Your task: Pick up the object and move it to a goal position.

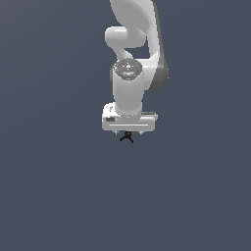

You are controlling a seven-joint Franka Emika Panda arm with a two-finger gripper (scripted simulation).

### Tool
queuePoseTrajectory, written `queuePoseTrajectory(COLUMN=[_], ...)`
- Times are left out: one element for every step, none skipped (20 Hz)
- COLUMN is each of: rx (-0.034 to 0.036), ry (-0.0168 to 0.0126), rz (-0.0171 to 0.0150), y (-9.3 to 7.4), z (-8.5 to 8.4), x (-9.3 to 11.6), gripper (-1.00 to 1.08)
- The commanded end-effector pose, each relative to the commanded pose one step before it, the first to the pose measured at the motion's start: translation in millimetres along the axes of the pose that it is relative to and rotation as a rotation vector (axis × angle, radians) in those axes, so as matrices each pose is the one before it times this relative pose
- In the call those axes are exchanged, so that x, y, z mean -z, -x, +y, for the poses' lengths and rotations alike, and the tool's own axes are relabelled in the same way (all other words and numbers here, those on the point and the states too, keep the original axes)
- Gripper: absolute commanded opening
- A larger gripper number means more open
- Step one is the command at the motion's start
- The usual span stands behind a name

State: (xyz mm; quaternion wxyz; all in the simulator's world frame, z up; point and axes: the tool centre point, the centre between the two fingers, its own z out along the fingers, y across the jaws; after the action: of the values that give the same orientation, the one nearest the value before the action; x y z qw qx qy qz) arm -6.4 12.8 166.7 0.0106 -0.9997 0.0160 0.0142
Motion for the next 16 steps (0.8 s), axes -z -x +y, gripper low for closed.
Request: queuePoseTrajectory(rx=[-0.00372,-0.00298,-0.00347,-0.0039,-0.0045,-0.00498,-0.00564,-0.0063,-0.00683,-0.00747,-0.00803,-0.00866,-0.00928,-0.0099,-0.01048,-0.01023], ry=[0.0,0.00013,0.00028,0.00039,0.00048,0.00052,0.00055,0.00058,0.00064,0.00072,0.00078,0.00084,0.00091,0.00097,0.00104,0.00102], rz=[-0.00008,0.00038,0.00051,0.00061,0.00073,0.00081,0.00089,0.00098,0.00108,0.0012,0.0013,0.00141,0.00152,0.00164,0.00175,0.00173], y=[1.44,1.03,1.24,1.46,1.7,1.93,2.2,2.48,2.77,3.08,3.4,3.75,4.11,4.49,4.87,4.87], z=[-0.2,0.02,0.06,0.03,0.09,0.08,0.12,0.17,0.19,0.27,0.32,0.4,0.48,0.59,0.71,0.78], x=[-2.56,-1.84,-2.2,-2.57,-2.91,-3.24,-3.59,-3.93,-4.25,-4.57,-4.88,-5.18,-5.46,-5.72,-5.94,-5.67], gripper=[1.0,1.0,1.0,1.0,1.0,1.0,1.0,1.0,1.0,1.0,1.0,1.0,1.0,1.0,1.0,1.0])
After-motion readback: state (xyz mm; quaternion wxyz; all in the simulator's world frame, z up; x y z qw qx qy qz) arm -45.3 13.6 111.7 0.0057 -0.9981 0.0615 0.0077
